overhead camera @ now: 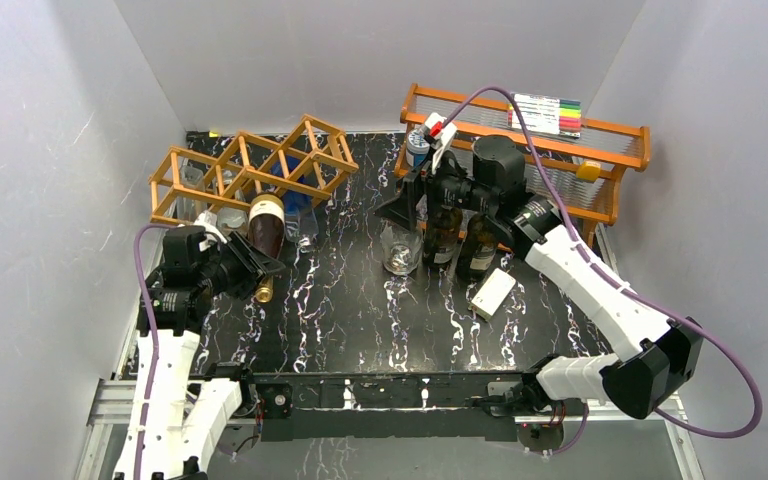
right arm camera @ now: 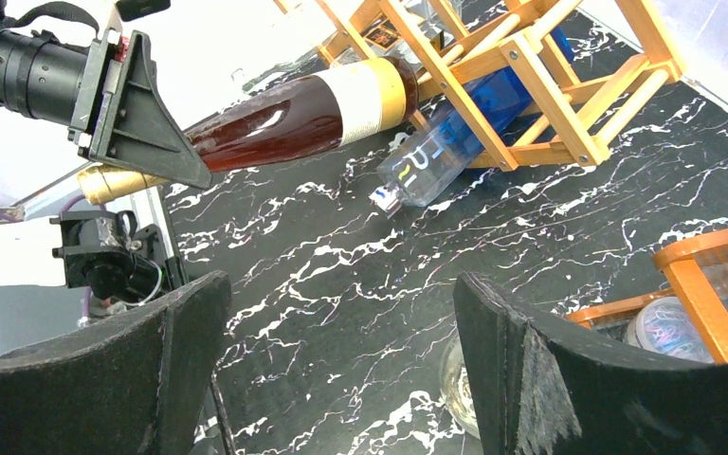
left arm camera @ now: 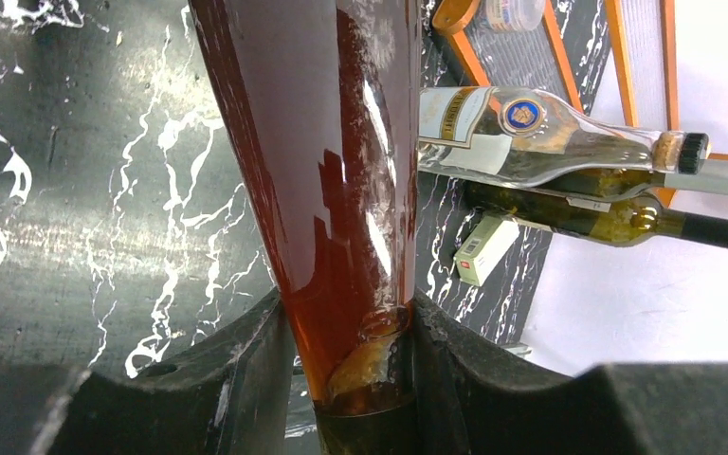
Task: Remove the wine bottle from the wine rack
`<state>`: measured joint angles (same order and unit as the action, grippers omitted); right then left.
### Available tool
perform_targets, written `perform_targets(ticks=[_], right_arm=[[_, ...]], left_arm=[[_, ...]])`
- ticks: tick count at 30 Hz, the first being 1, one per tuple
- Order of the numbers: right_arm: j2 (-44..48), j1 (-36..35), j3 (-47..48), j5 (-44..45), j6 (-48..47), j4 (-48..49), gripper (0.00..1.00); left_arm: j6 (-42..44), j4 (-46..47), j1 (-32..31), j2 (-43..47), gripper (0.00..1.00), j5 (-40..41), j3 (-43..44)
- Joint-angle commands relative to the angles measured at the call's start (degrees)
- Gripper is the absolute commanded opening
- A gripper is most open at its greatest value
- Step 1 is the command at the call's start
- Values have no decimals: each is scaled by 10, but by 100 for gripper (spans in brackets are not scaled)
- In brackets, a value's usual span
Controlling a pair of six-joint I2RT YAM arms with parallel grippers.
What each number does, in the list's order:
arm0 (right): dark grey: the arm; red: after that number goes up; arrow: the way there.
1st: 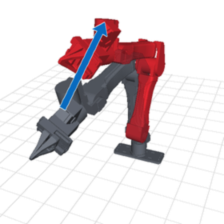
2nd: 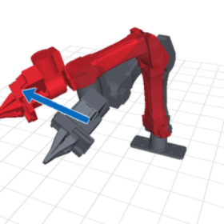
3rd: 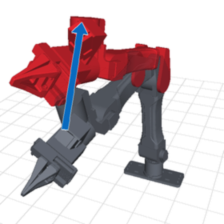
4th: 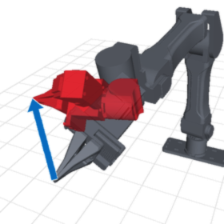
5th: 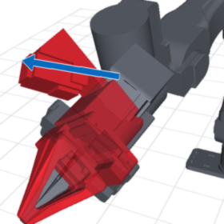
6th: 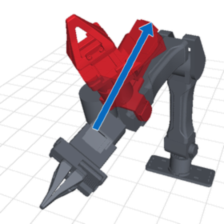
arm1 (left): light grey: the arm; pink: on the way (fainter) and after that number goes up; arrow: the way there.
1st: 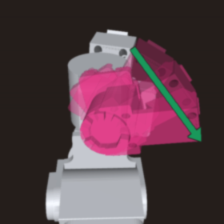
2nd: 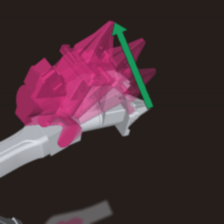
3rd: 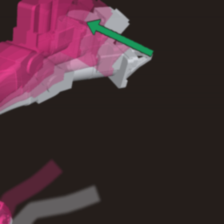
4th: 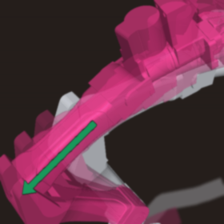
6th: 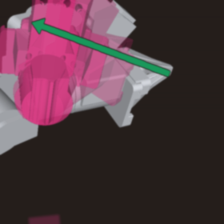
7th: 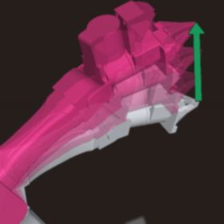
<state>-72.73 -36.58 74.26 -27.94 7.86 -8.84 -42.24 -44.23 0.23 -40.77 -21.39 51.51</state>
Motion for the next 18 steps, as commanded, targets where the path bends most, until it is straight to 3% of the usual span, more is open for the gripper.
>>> perform_targets(ticks=[1, 12, 18], right_arm=[[-11, -9, 33, 1, 5, 27, 98], [-18, -26, 30, 7, -29, 28, 98], [-30, -143, 39, 147, -144, -3, 98]], left_arm=[[0, 143, -1, 41, 0, -24, 61], [-12, 26, -10, 55, 0, 13, 114], [-29, -61, -10, 30, 0, -31, 137]])
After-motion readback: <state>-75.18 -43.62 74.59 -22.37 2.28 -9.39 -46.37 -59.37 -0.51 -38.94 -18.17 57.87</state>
